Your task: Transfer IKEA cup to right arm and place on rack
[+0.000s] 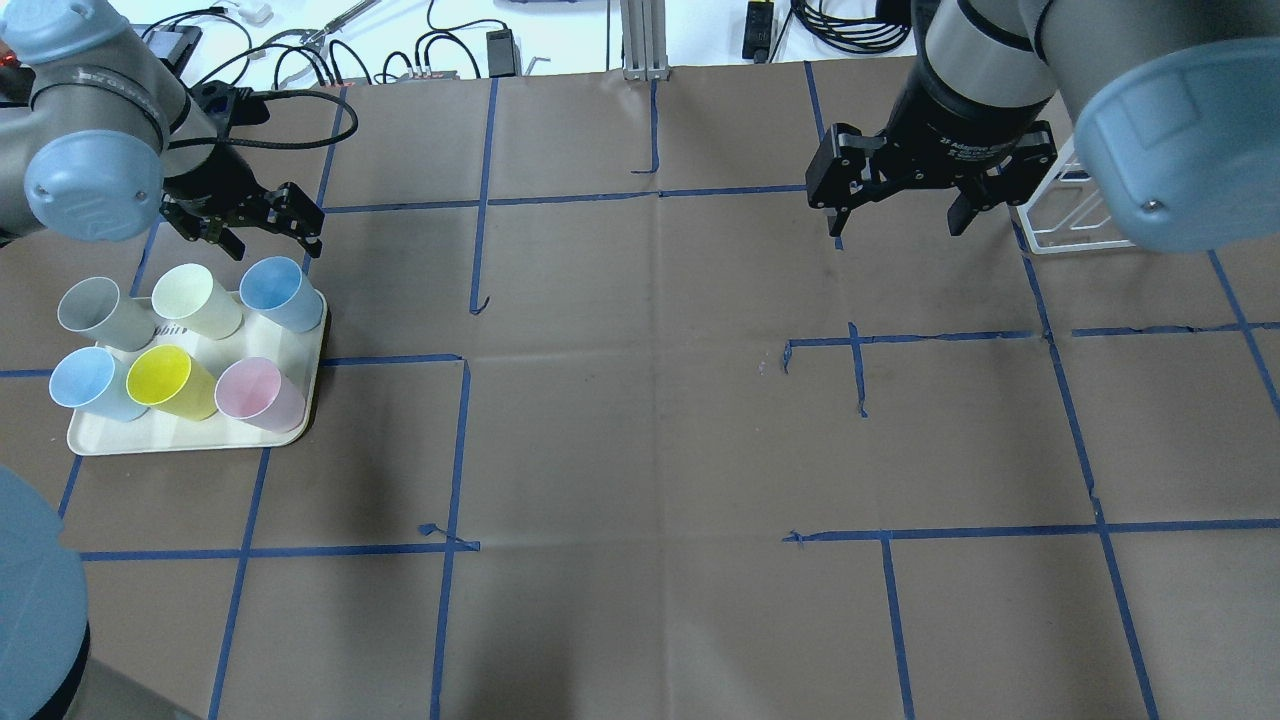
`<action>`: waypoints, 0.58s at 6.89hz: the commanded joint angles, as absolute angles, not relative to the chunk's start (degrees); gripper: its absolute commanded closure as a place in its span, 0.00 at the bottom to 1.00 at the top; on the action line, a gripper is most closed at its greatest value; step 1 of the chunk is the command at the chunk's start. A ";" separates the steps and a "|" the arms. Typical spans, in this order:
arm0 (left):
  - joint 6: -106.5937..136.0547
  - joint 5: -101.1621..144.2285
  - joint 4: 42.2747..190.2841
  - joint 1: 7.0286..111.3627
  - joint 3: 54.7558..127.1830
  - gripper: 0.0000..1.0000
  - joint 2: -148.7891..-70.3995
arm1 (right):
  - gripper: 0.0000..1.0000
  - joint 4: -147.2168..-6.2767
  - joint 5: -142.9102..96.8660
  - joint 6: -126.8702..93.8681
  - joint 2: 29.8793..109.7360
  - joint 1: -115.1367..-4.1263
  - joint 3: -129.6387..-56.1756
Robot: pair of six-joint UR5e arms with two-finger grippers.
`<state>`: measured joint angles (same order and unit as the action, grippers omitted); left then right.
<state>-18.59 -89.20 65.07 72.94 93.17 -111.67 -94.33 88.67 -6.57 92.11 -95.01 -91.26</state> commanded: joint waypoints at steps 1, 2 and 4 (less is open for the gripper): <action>-18.29 -89.21 61.52 72.86 94.92 0.01 -113.90 | 0.00 -94.39 88.68 -6.50 92.11 -95.01 -90.71; -18.19 -89.12 61.52 72.86 95.44 0.01 -115.04 | 0.00 -94.31 88.68 -6.50 92.28 -95.01 -91.31; -18.11 -89.21 61.52 72.77 96.33 0.01 -115.66 | 0.00 -94.22 88.68 -6.59 92.20 -95.01 -91.32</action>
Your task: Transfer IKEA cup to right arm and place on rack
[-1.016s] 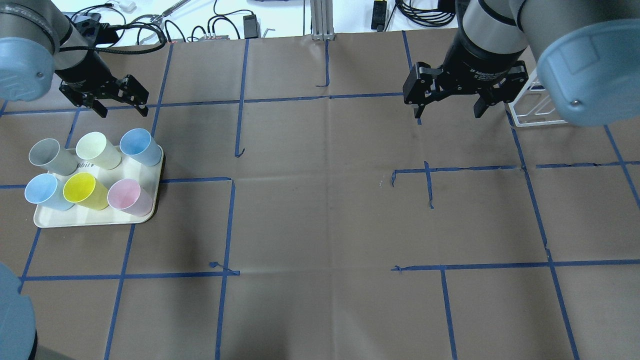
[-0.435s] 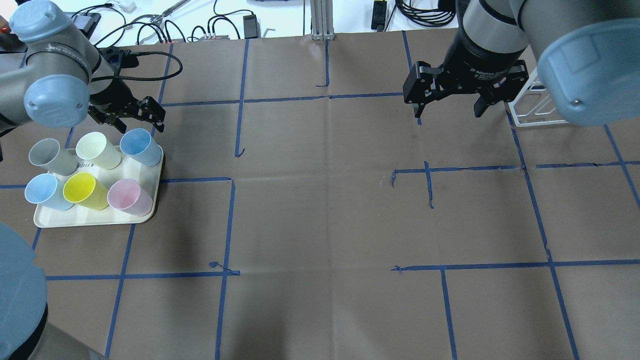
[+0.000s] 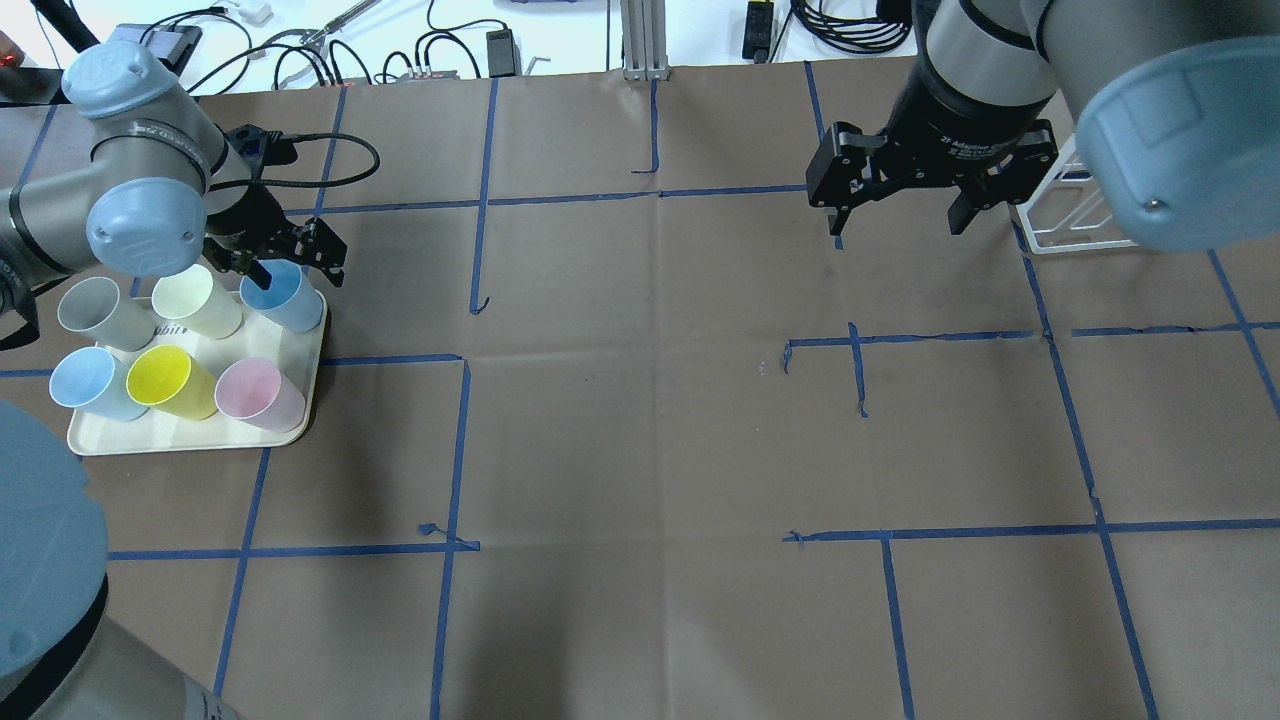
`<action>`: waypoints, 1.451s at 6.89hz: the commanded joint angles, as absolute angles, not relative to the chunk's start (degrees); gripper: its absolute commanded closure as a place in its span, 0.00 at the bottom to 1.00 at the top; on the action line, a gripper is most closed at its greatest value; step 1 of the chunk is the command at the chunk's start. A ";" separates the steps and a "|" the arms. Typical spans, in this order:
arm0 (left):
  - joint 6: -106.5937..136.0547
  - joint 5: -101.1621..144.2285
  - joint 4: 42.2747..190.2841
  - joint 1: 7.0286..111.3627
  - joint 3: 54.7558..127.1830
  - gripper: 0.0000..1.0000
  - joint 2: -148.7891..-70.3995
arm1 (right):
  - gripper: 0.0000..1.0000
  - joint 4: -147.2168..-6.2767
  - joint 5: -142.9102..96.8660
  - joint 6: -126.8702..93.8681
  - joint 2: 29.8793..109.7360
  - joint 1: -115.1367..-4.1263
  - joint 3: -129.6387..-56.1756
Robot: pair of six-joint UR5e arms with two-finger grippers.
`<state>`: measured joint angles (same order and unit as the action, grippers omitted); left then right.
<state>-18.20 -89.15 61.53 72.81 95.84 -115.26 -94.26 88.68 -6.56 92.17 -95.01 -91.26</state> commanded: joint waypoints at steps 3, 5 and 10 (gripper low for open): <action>-18.81 -89.21 60.04 72.77 96.24 0.03 -116.37 | 0.00 -94.22 88.68 -6.59 92.20 -95.01 -91.32; -19.07 -89.47 59.59 72.77 96.15 0.42 -116.54 | 0.00 -94.22 88.68 -6.59 92.20 -95.01 -91.23; -19.95 -89.74 60.81 72.77 94.93 1.00 -116.19 | 0.00 -94.31 88.68 -6.59 92.11 -95.01 -91.32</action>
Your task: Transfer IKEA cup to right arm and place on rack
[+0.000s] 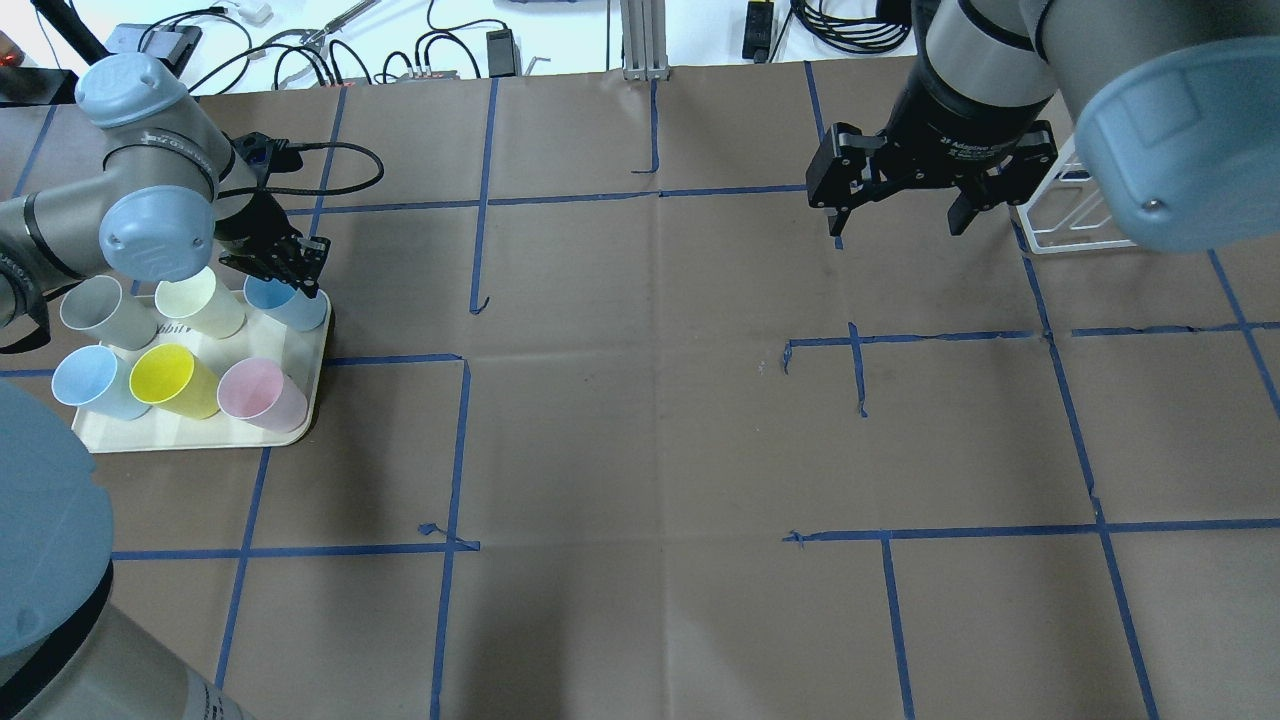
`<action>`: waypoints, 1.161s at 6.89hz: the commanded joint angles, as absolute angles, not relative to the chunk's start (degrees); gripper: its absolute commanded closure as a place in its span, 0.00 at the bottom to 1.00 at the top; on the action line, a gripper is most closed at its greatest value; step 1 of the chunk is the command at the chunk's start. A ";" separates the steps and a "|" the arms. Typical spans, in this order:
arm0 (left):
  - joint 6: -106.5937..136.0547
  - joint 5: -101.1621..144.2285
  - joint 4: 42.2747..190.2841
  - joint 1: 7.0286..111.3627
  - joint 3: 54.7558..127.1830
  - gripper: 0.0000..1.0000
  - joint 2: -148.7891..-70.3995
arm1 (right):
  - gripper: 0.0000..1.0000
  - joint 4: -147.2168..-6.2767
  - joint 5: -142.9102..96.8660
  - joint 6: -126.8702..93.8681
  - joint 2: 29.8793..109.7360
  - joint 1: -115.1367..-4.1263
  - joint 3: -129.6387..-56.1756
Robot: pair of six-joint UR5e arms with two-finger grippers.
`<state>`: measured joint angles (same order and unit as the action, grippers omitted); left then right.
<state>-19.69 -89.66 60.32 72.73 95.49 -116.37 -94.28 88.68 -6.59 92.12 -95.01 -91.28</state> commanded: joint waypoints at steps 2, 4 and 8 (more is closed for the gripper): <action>-21.01 -89.91 62.21 72.77 94.22 1.00 -114.44 | 0.00 -94.83 88.68 -6.68 92.20 -95.01 -91.32; -21.09 -89.91 65.63 72.86 92.30 1.00 -112.77 | 0.00 -95.01 88.59 -6.68 92.11 -95.01 -91.23; -21.36 -90.61 77.84 72.86 84.22 1.00 -109.35 | 0.00 -95.01 88.59 -6.59 92.02 -95.01 -91.32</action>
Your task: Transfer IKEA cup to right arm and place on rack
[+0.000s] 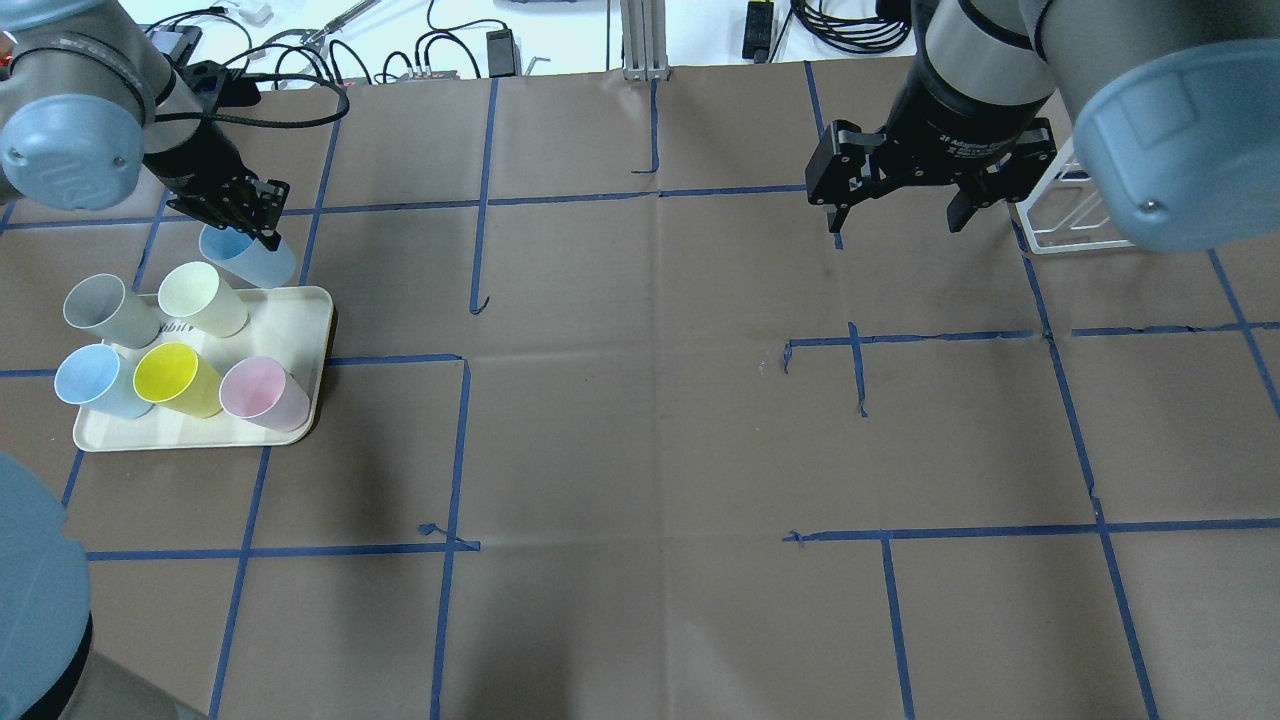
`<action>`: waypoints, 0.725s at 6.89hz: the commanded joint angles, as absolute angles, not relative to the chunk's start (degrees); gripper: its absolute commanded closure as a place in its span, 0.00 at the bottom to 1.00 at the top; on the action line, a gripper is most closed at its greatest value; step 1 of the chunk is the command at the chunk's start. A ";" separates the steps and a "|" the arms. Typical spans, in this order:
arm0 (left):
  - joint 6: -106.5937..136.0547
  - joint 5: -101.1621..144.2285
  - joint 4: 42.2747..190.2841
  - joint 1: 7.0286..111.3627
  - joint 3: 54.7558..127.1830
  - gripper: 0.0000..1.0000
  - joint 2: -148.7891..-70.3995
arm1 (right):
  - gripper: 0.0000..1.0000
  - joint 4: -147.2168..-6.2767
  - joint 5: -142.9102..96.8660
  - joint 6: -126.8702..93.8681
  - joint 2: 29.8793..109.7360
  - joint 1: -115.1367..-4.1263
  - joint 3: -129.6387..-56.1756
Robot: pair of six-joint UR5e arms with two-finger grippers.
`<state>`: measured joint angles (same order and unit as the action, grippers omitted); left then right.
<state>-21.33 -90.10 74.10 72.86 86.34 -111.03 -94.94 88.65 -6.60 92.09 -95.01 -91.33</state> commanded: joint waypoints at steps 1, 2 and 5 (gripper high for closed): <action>-21.44 -91.05 79.09 72.86 83.33 1.00 -107.94 | 0.00 -95.01 88.68 -6.59 92.11 -95.01 -91.32; -21.45 -91.05 80.58 72.86 83.15 1.00 -106.19 | 0.00 -95.01 88.51 -6.59 92.11 -95.01 -91.32; -23.89 -87.65 81.39 73.48 84.28 1.00 -102.15 | 0.00 -99.72 88.33 -6.85 92.02 -95.01 -91.40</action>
